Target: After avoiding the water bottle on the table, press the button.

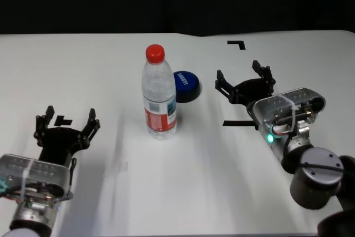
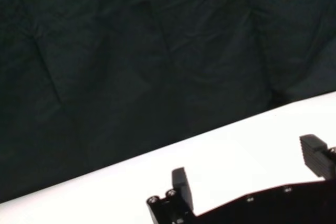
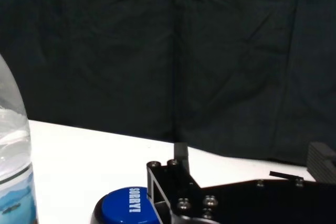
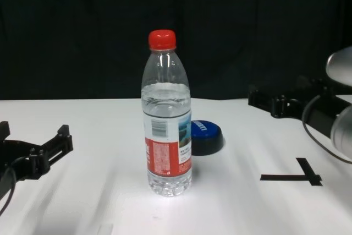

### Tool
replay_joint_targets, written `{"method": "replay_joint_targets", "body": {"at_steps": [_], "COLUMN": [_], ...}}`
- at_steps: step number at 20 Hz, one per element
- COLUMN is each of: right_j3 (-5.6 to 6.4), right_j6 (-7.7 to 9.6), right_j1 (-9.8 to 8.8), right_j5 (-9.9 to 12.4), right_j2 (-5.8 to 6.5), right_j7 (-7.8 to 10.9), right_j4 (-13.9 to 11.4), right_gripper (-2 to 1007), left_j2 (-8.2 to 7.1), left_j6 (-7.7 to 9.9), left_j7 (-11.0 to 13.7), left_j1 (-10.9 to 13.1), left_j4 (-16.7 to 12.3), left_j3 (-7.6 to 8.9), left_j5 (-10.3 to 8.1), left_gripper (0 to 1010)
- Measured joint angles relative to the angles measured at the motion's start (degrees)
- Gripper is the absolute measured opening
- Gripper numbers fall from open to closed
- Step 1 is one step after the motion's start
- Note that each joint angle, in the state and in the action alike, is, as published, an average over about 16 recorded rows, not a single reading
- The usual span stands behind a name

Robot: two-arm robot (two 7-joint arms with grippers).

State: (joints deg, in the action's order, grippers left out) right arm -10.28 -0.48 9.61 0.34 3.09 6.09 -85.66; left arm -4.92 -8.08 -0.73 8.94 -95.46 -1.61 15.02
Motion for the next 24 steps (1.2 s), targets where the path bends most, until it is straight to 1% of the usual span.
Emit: {"method": "replay_joint_targets", "body": {"at_steps": [10,24], "right_j3": [0.37,0.60], "right_j6": [0.23,0.86], "right_j1": [-3.02,-6.93], "right_j5": [0.14,0.25], "right_j2": [0.44,0.53], "right_j7": [-0.17,-0.44], "right_j4": [-3.32,-6.58], "right_gripper": [1003,1003], "left_j2": [0.00,0.00], "left_j6": [0.00,0.00], "left_j7": [0.00,0.00], "left_j1": [0.00,0.00], "left_j4": [0.00,0.00], "left_j3": [0.00,0.00], "left_j5": [0.00,0.00], "left_gripper": [1003,1003]}}
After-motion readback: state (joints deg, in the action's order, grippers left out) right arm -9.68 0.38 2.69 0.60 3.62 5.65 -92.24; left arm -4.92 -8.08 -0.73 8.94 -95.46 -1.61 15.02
